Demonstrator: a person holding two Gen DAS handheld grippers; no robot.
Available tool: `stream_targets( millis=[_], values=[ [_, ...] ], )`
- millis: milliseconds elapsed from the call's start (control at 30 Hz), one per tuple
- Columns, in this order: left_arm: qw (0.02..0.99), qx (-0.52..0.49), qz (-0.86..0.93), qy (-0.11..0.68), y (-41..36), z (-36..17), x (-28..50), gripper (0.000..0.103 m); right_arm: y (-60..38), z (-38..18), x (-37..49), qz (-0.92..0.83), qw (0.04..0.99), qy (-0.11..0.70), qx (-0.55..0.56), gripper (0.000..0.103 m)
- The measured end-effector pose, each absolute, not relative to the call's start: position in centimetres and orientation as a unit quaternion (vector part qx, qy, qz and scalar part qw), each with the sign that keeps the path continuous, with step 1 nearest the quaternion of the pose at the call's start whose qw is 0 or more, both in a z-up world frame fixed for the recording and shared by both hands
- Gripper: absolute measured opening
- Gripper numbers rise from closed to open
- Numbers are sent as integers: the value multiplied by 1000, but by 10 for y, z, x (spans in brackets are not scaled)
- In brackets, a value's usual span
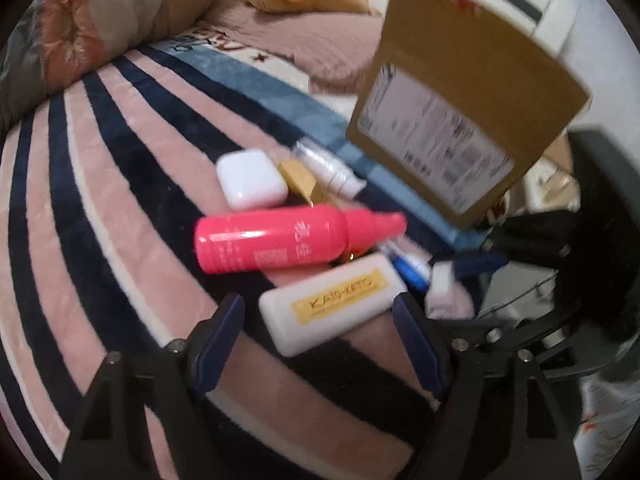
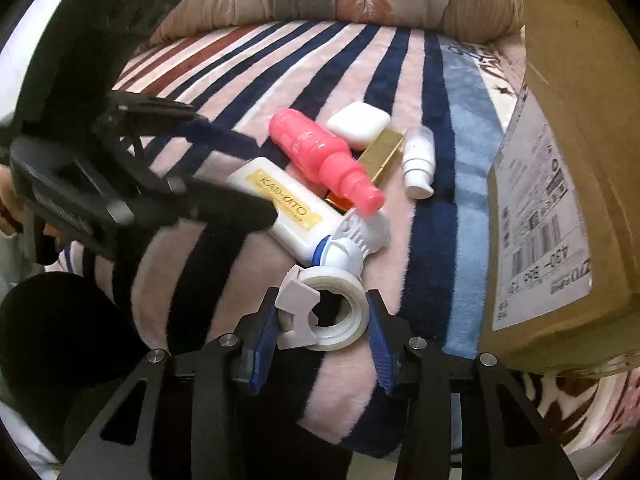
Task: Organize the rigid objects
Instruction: 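Grasp the white tape roll with the right tool while the left grasps the white KATO-KATO tube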
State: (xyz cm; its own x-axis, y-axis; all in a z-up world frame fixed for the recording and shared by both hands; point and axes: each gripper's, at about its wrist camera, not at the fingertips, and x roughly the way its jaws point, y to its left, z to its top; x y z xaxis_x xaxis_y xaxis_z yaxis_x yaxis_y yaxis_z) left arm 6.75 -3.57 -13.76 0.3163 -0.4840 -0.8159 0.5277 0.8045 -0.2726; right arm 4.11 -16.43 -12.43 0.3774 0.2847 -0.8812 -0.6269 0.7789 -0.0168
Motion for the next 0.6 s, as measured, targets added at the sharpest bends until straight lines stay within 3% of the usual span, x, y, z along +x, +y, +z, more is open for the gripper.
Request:
stream_targets(
  millis=[500, 567, 600],
  values=[
    [813, 53, -344, 467, -59, -144, 78, 77, -169, -120, 40, 277, 818, 474, -172, 37],
    [818, 42, -331, 469, -51, -141, 79, 55, -170, -120, 39, 278, 817, 475, -169, 37],
    [819, 30, -326, 471, -44, -138, 80, 49, -171, -120, 40, 279, 818, 476, -166, 37]
  ],
)
